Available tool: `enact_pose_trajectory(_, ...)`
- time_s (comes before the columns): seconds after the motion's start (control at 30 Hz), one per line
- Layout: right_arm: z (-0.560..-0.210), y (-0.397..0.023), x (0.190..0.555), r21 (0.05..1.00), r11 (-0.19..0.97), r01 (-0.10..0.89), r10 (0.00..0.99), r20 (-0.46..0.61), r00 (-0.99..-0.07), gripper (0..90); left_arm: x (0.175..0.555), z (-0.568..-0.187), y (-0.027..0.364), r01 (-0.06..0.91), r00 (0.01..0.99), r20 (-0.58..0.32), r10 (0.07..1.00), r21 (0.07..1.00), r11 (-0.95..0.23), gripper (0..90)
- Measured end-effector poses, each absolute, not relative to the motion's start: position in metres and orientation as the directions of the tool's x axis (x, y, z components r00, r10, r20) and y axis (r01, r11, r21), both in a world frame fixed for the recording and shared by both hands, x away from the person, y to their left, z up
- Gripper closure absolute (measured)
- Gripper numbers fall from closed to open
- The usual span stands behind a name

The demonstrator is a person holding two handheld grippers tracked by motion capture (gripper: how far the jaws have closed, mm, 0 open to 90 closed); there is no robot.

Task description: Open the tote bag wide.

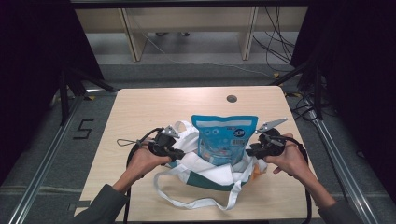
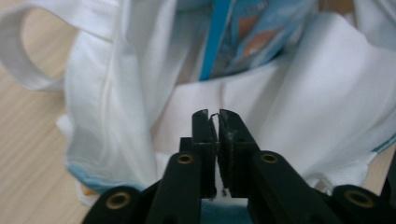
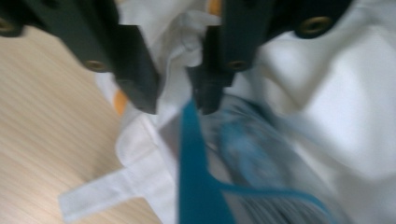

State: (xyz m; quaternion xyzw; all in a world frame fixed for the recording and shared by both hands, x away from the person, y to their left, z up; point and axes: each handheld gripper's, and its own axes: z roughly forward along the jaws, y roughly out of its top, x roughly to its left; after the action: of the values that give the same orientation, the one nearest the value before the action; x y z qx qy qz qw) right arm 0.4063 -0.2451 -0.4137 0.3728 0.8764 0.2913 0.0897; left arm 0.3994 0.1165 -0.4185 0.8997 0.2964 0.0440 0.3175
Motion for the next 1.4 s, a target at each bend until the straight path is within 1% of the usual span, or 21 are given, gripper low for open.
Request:
enact_pose_trajectory(0.07,-0.42,-0.247,0.41,0.553,0.602,0.577,0.699,-0.016,-0.715,87.2,0.396,-0.428,0.121,0.501,0.825,-0.098,0.556,0.583,-0.64,88.8)
enact_pose_trajectory(0.1,-0.424,-0.249,0.411,0.535,0.609,0.586,0.703,-0.022,-0.711,88.0,0.394,-0.433,0.123,0.517,0.815,-0.115,0.568,0.585,-0.624,89.2)
enact_pose_trajectory(0.2,-0.436,-0.249,0.417,0.49,0.619,0.614,0.712,-0.018,-0.702,89.3,0.388,-0.444,0.129,0.512,0.823,-0.101,0.559,0.561,-0.651,89.5)
enact_pose_trajectory(0.37,-0.444,-0.252,0.425,0.474,0.622,0.624,0.72,-0.033,-0.693,89.5,0.377,-0.467,0.134,0.497,0.827,-0.058,0.559,0.539,-0.68,89.7)
enact_pose_trajectory(0.53,-0.461,-0.253,0.428,0.456,0.614,0.644,0.73,-0.02,-0.683,89.4,0.377,-0.495,0.132,0.531,0.805,-0.075,0.589,0.532,-0.659,89.8)
enact_pose_trajectory(0.67,-0.468,-0.255,0.429,0.479,0.611,0.63,0.726,-0.024,-0.687,89.4,0.378,-0.49,0.132,0.529,0.809,-0.081,0.582,0.533,-0.661,89.8)
enact_pose_trajectory(0.8,-0.459,-0.259,0.426,0.506,0.597,0.622,0.728,-0.016,-0.685,89.2,0.38,-0.467,0.141,0.512,0.809,-0.083,0.583,0.588,-0.626,89.7)
enact_pose_trajectory(0.83,-0.454,-0.262,0.426,0.541,0.607,0.583,0.713,-0.045,-0.7,89.2,0.381,-0.461,0.142,0.519,0.797,-0.092,0.598,0.611,-0.598,89.6)
enact_pose_trajectory(0.87,-0.446,-0.264,0.422,0.554,0.6,0.576,0.711,-0.04,-0.702,88.9,0.383,-0.454,0.143,0.519,0.788,-0.095,0.608,0.633,-0.574,89.6)
enact_pose_trajectory(0.9,-0.439,-0.265,0.415,0.602,0.579,0.55,0.711,-0.042,-0.702,88.3,0.385,-0.446,0.143,0.507,0.794,-0.091,0.601,0.644,-0.573,89.1)
enact_pose_trajectory(0.93,-0.43,-0.265,0.409,0.616,0.571,0.543,0.706,-0.031,-0.708,87.7,0.388,-0.44,0.14,0.513,0.786,-0.101,0.61,0.657,-0.553,85.4)
enact_pose_trajectory(0.97,-0.422,-0.266,0.404,0.633,0.56,0.534,0.7,-0.017,-0.714,87.5,0.392,-0.434,0.138,0.491,0.793,-0.075,0.604,0.665,-0.562,84.4)
enact_pose_trajectory(1.0,-0.408,-0.268,0.396,0.673,0.54,0.506,0.68,0.006,-0.733,84.9,0.397,-0.429,0.134,0.498,0.784,-0.074,0.616,0.668,-0.553,79.2)
enact_pose_trajectory(1.03,-0.408,-0.268,0.396,0.673,0.54,0.506,0.68,0.006,-0.733,84.9,0.402,-0.425,0.131,0.489,0.789,-0.064,0.611,0.669,-0.56,79.2)
enact_pose_trajectory(1.07,-0.405,-0.268,0.393,0.7,0.521,0.489,0.666,0.026,-0.746,83.5,0.409,-0.421,0.126,0.497,0.777,-0.059,0.626,0.668,-0.553,75.8)
enact_pose_trajectory(1.13,-0.391,-0.263,0.38,0.711,0.522,0.472,0.63,0.051,-0.775,79.1,0.423,-0.418,0.117,0.486,0.773,-0.017,0.634,0.658,-0.575,72.8)
enact_pose_trajectory(1.17,-0.388,-0.26,0.377,0.723,0.537,0.435,0.589,0.047,-0.806,76.5,0.431,-0.418,0.113,0.493,0.77,-0.011,0.639,0.646,-0.582,69.0)
enact_pose_trajectory(1.23,-0.388,-0.242,0.365,0.719,0.557,0.417,0.527,0.083,-0.846,67.8,0.443,-0.421,0.105,0.515,0.756,-0.024,0.655,0.639,-0.571,60.1)
enact_pose_trajectory(1.3,-0.391,-0.236,0.363,0.712,0.576,0.402,0.495,0.088,-0.865,65.9,0.452,-0.426,0.098,0.526,0.758,-0.054,0.65,0.64,-0.56,59.6)
enact_pose_trajectory(1.33,-0.397,-0.226,0.361,0.691,0.609,0.389,0.454,0.098,-0.885,65.5,0.455,-0.427,0.096,0.523,0.767,-0.042,0.64,0.618,-0.587,61.7)
enact_pose_trajectory(1.4,-0.4,-0.222,0.359,0.674,0.631,0.383,0.431,0.106,-0.896,65.5,0.462,-0.435,0.091,0.516,0.779,-0.035,0.626,0.604,-0.607,64.6)
